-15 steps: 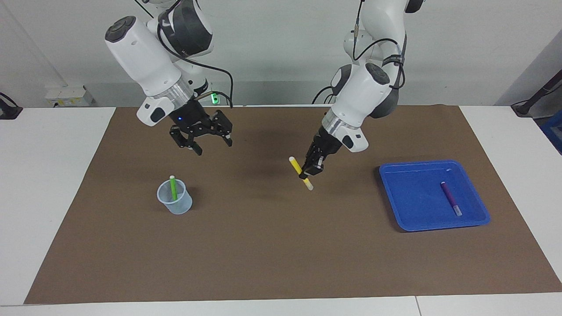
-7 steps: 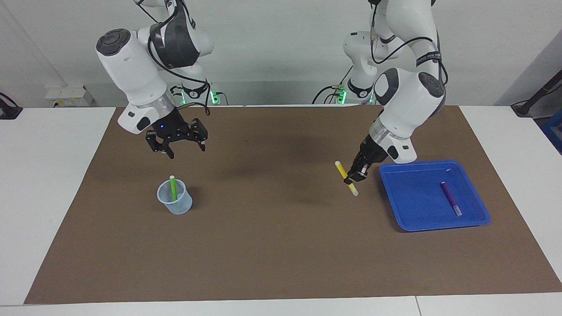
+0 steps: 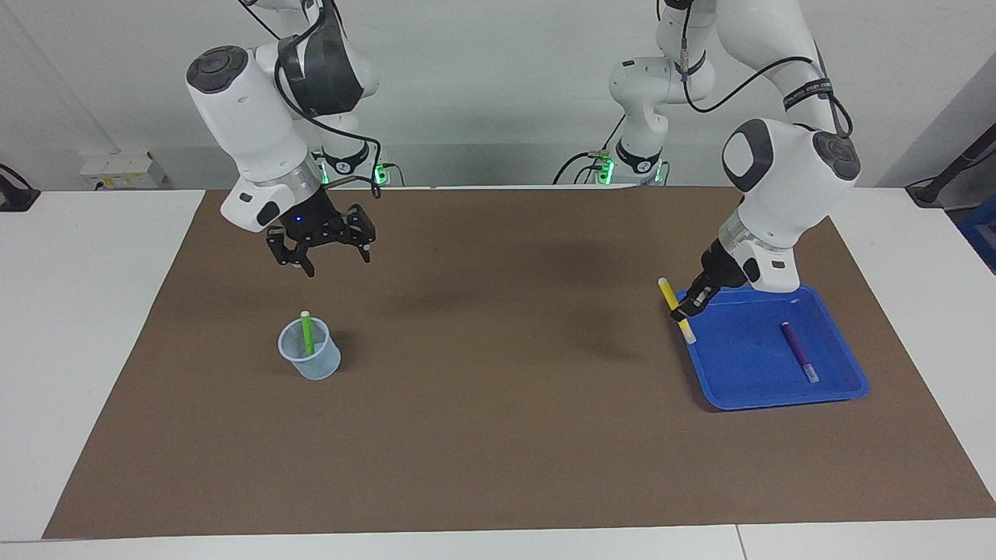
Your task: Right arm passes pens to left for tray arrangement
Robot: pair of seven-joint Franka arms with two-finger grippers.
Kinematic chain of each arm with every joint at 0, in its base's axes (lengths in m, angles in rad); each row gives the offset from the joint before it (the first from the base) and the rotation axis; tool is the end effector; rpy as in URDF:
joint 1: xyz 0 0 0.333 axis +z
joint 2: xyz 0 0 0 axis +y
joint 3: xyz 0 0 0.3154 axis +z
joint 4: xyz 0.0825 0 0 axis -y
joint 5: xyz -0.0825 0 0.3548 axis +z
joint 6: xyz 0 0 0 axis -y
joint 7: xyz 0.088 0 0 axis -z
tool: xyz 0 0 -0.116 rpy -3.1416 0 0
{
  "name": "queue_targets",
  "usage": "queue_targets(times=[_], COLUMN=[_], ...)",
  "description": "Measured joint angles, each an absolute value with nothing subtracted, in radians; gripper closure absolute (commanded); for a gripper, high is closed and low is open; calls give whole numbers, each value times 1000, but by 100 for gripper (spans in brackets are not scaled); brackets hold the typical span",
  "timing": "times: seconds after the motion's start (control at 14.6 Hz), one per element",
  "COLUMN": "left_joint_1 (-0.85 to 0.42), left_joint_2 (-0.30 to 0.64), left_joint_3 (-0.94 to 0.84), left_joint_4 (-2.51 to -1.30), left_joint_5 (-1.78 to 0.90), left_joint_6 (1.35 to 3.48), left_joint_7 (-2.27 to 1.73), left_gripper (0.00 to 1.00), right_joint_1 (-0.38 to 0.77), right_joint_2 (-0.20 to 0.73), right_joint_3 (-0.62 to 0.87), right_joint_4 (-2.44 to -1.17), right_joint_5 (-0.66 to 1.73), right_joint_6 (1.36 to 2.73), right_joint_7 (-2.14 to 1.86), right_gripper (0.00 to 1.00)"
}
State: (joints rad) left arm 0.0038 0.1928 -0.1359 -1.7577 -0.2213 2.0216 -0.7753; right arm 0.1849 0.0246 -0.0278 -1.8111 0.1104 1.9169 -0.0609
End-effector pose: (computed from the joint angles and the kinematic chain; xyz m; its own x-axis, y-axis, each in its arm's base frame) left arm 0.5915 -0.0883 0.4653 0.7441 0.6577 -0.1173 0.6661 -0.7168 0.2060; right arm 0.5433 0.0950 0.5250 0.9802 0.1788 0.0854 0.1870 -0.9772 -0.1006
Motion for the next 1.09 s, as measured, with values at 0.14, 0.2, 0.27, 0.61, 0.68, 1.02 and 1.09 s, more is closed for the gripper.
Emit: queue_targets(times=[0.14,0.2,0.27,0.61,0.68,1.02,1.09], left_joint_1=[56,83,110,153,152,193,205], left_joint_2=[192,192,192,192,192,209,224], left_joint_3=[-135,-134,-134,-129,-129,-126,-126], left_joint_4=[-1757,-1757,-1757,-1757,-1757,-1779,-1791], left_joint_5=[-199,-198,-198,-105,-79,-38,-38], left_joint_6=[2012,2008,2007,2009,2009,2073,2111], left_joint_7=[-643,-572,-506,-277,-248,-97,-75], left_gripper=[100,100,100,100,100,100,100], right_joint_1=[170,153,132,58,52,34,34], right_joint_2=[24,24,25,78,95,128,131], right_joint_3=[-30,-32,-33,-36,-37,-36,-34], right_joint_4=[-1831,-1849,-1868,-1912,-1912,-1912,-1912], right_joint_5=[85,77,71,70,70,70,70], right_joint_6=[1939,1965,1992,2097,2116,2143,2144], right_joint_7=[-109,-163,-230,-397,-391,-234,-199], right_gripper=[0,0,0,0,0,0,0])
